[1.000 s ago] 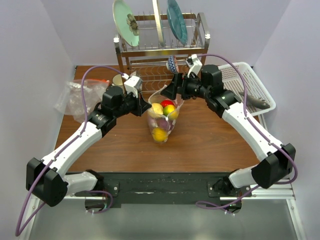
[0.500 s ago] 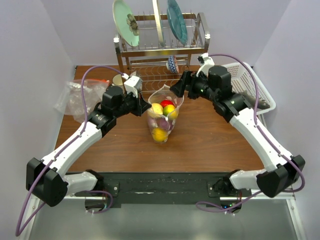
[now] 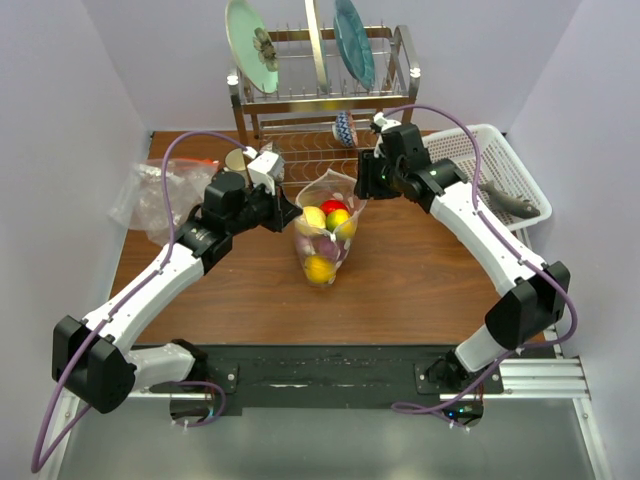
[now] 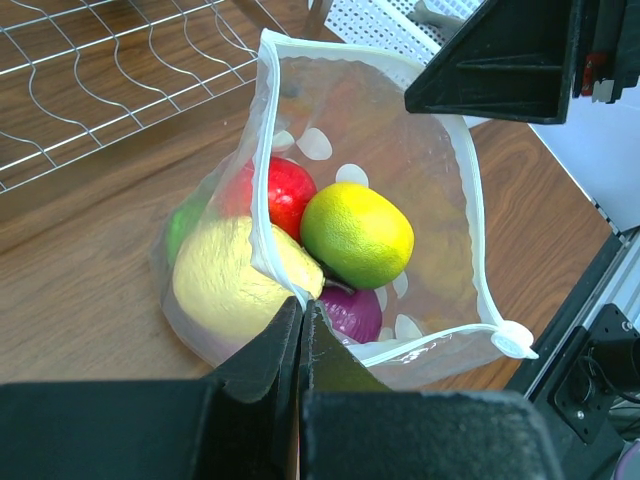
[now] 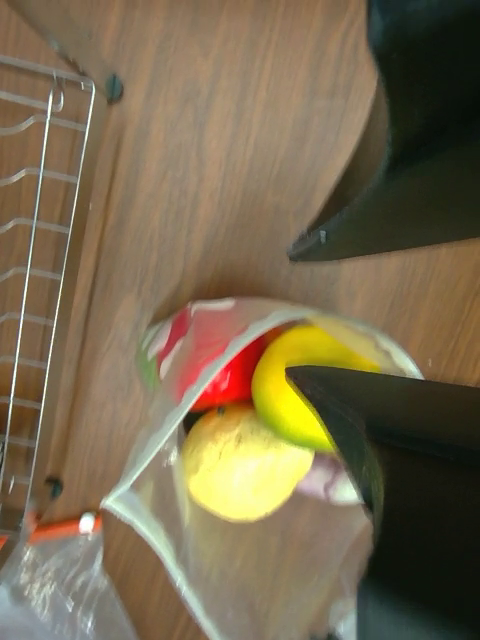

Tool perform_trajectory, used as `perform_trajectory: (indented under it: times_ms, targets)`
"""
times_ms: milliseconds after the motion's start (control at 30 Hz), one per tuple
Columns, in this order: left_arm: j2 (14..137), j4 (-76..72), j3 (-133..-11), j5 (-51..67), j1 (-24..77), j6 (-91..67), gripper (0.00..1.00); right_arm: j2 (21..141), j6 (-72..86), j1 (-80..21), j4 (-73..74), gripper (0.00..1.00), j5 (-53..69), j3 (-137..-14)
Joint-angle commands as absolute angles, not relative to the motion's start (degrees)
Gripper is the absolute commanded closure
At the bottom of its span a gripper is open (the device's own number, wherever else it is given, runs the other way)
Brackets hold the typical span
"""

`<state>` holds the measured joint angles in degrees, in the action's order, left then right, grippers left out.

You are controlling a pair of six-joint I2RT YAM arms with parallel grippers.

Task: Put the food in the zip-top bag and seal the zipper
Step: Place the fake fruit in the zipper food storage bag, then adjust the zipper food storage bag at the center of the board.

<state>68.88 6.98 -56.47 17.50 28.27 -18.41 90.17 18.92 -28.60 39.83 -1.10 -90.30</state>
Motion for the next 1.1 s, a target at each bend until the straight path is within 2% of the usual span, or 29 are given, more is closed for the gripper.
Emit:
perform_trajectory:
  times_ms: [0,33,67,167,500,533,567,633,667,700,767,800,1067]
  targets:
    - [67.68,4.75,-57.74,17.4,27.77,-17.75,1.0,90.17,16.18,-29.44,42.36,0.62,-4.75,-93.25]
    - [67.76,4.66,-57.66,17.49,27.77,-17.75,1.0,90.35,16.17,-29.36,42.62,0.69,-3.35,-93.16]
    - [67.68,4.48,-57.66,17.58,27.77,-17.75,1.0,90.44,16.17,-29.53,42.8,0.81,-2.73,-93.25]
    - [67.76,3.78,-57.48,18.19,27.77,-17.58,1.0,89.22,16.43,-29.88,42.72,1.0,-0.18,-92.55]
    - [73.65,-2.11,-63.63,33.3,29.0,-21.98,0.98,77.7,22.05,-31.82,44.29,1.0,5.97,-86.93]
    - [73.83,-1.5,-64.24,33.57,29.61,-20.93,0.92,76.39,22.67,-31.82,44.38,1.0,6.41,-85.27]
    - [73.65,-0.89,-64.42,32.79,30.92,-20.05,0.73,75.94,23.55,-31.9,44.47,1.0,6.5,-84.47]
    - [72.08,1.74,-63.82,29.54,31.99,-18.46,0.54,74.98,24.08,-31.82,44.56,1.0,5.54,-82.28]
    - [71.46,2.02,-63.29,29.18,32.51,-18.02,0.29,74.19,24.52,-31.9,44.39,1.0,5.1,-81.48]
    - [70.76,2.63,-62.76,28.4,32.78,-17.67,0.22,73.83,24.78,-31.82,44.21,1.0,4.49,-80.78]
    - [68.04,3.43,-60.48,28.13,33.31,-17.4,0.12,73.39,25.31,-31.82,43.77,1.0,3.52,-79.11]
    - [66.72,3.51,-58.38,27.69,33.48,-17.32,0.11,73.3,25.4,-31.82,43.68,1.0,3.08,-78.67]
    - [52.66,2.64,-47.48,21.99,40.86,-15.12,0.1,73.39,26.19,-31.9,41.22,1.0,2.11,-75.85]
